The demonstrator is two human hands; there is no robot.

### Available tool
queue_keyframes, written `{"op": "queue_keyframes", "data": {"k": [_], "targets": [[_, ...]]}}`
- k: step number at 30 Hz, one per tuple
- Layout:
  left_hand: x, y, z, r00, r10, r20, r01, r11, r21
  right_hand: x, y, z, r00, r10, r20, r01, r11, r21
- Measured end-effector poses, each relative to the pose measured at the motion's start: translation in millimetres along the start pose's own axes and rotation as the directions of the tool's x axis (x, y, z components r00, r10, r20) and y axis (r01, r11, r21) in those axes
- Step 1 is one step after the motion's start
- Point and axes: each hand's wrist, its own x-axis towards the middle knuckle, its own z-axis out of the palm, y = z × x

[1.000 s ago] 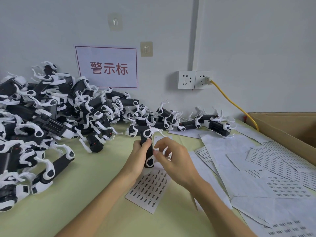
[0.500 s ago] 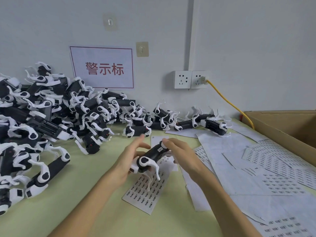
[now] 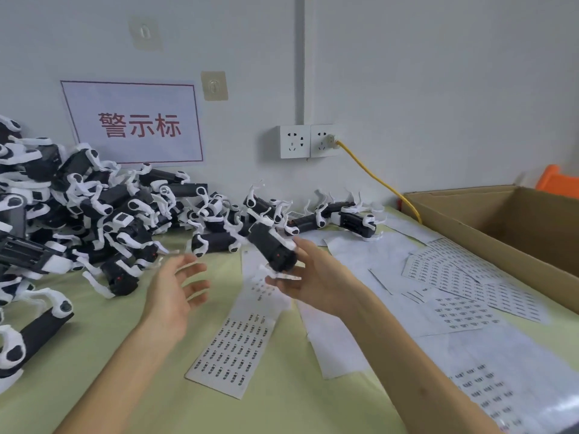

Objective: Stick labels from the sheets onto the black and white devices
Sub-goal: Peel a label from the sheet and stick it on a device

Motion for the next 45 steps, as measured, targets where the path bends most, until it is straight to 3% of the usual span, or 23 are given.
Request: {"op": "queue_keyframes", "data": {"k": [2, 4, 6, 8, 10, 12, 17, 21, 23, 25, 27, 29, 31, 34, 35, 36, 40, 43, 45], "targets": [[-2.3, -4.3, 4.0, 1.000, 0.020, 0.023, -0.021, 0.999, 0.042, 2.3, -19.0, -16.4, 0.992, -0.038, -0.120, 0.047, 0.996, 0.073], [-4.8, -8.5, 6.7, 0.998, 0.044, 0.050, -0.048, 0.995, 0.087, 3.4, -45.5, -38.9, 0.956, -0.143, -0.257, 0.184, 0.972, 0.143], [-5.7, -10.7, 8.6, 0.996, 0.059, 0.072, -0.067, 0.990, 0.123, 2.1, -77.9, -68.5, 0.870, -0.322, -0.372, 0.408, 0.895, 0.180], [-6.1, -11.9, 10.2, 0.994, 0.063, 0.085, -0.075, 0.985, 0.157, -1.9, -109.5, -97.9, 0.727, -0.483, -0.488, 0.598, 0.795, 0.105], [-6.2, -14.6, 11.6, 0.994, 0.066, 0.091, -0.083, 0.977, 0.197, -4.2, -127.9, -123.2, 0.600, -0.515, -0.612, 0.635, 0.772, -0.028], [-5.9, -16.0, 12.6, 0.992, 0.080, 0.099, -0.101, 0.969, 0.226, -1.7, -126.4, -142.3, 0.556, -0.513, -0.653, 0.510, 0.832, -0.219], [-5.8, -20.0, 13.7, 0.985, 0.121, 0.119, -0.153, 0.939, 0.307, 12.5, -81.9, -145.4, 0.731, -0.451, -0.513, 0.230, 0.870, -0.437], [-6.2, -22.1, 14.0, 0.974, 0.106, 0.199, -0.180, 0.895, 0.407, 27.4, -59.7, -104.4, 0.795, -0.457, -0.400, 0.164, 0.796, -0.583], [-9.0, -25.7, 14.7, 0.952, 0.110, 0.287, -0.248, 0.825, 0.507, 36.8, -51.8, -75.1, 0.826, -0.477, -0.301, 0.180, 0.729, -0.661], [-12.3, -31.2, 15.3, 0.906, 0.152, 0.396, -0.387, 0.679, 0.624, 46.6, -42.6, -42.8, 0.857, -0.484, -0.175, 0.217, 0.648, -0.730], [-12.2, -36.0, 14.0, 0.852, 0.218, 0.475, -0.517, 0.489, 0.703, 58.9, -30.7, -8.0, 0.879, -0.476, -0.018, 0.256, 0.503, -0.826], [-10.1, -35.2, 10.4, 0.828, 0.269, 0.491, -0.560, 0.357, 0.748, 75.3, -17.8, 24.2, 0.870, -0.470, 0.148, 0.320, 0.312, -0.895], [-5.9, -31.5, 5.8, 0.835, 0.287, 0.470, -0.543, 0.290, 0.788, 95.0, -6.2, 52.1, 0.847, -0.455, 0.273, 0.349, 0.089, -0.933], [-3.3, -28.9, 1.8, 0.853, 0.274, 0.445, -0.504, 0.209, 0.838, 126.1, 4.8, 80.0, 0.842, -0.339, 0.419, 0.268, -0.411, -0.871], [-3.9, -29.3, 2.2, 0.849, 0.271, 0.453, -0.507, 0.180, 0.843, 137.0, 7.0, 84.3, 0.853, -0.307, 0.421, 0.220, -0.519, -0.826], [-4.1, -30.0, 2.3, 0.842, 0.266, 0.469, -0.517, 0.151, 0.843, 147.9, 8.9, 86.2, 0.879, -0.283, 0.384, 0.175, -0.559, -0.811], [-1.0, -36.3, 2.1, 0.820, 0.254, 0.513, -0.549, 0.099, 0.830, 176.6, 22.1, 80.0, 0.942, -0.206, 0.264, 0.103, -0.571, -0.815], [-0.1, -38.9, 5.5, 0.799, 0.264, 0.541, -0.582, 0.108, 0.806, 177.6, 25.1, 71.6, 0.885, -0.283, 0.371, 0.168, -0.549, -0.819], [-1.5, -41.0, 8.2, 0.792, 0.258, 0.553, -0.596, 0.133, 0.792, 172.0, 21.4, 68.0, 0.851, -0.311, 0.423, 0.259, -0.452, -0.854]]}}
